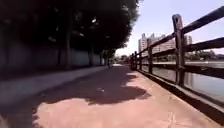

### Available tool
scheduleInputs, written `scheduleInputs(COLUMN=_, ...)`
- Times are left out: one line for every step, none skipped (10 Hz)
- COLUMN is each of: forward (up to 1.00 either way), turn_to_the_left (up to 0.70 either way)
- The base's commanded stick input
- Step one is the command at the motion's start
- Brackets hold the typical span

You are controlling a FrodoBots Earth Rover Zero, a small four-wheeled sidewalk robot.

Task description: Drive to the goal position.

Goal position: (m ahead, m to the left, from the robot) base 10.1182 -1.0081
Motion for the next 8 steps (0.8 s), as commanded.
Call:
scheduleInputs(forward=0.95, turn_to_the_left=0.01)
scheduleInputs(forward=0.95, turn_to_the_left=0.01)
scheduleInputs(forward=0.95, turn_to_the_left=0.01)
scheduleInputs(forward=0.95, turn_to_the_left=0.01)
scheduleInputs(forward=0.95, turn_to_the_left=0.01)
scheduleInputs(forward=0.95, turn_to_the_left=0.01)
scheduleInputs(forward=0.95, turn_to_the_left=0.01)
scheduleInputs(forward=0.95, turn_to_the_left=0.01)
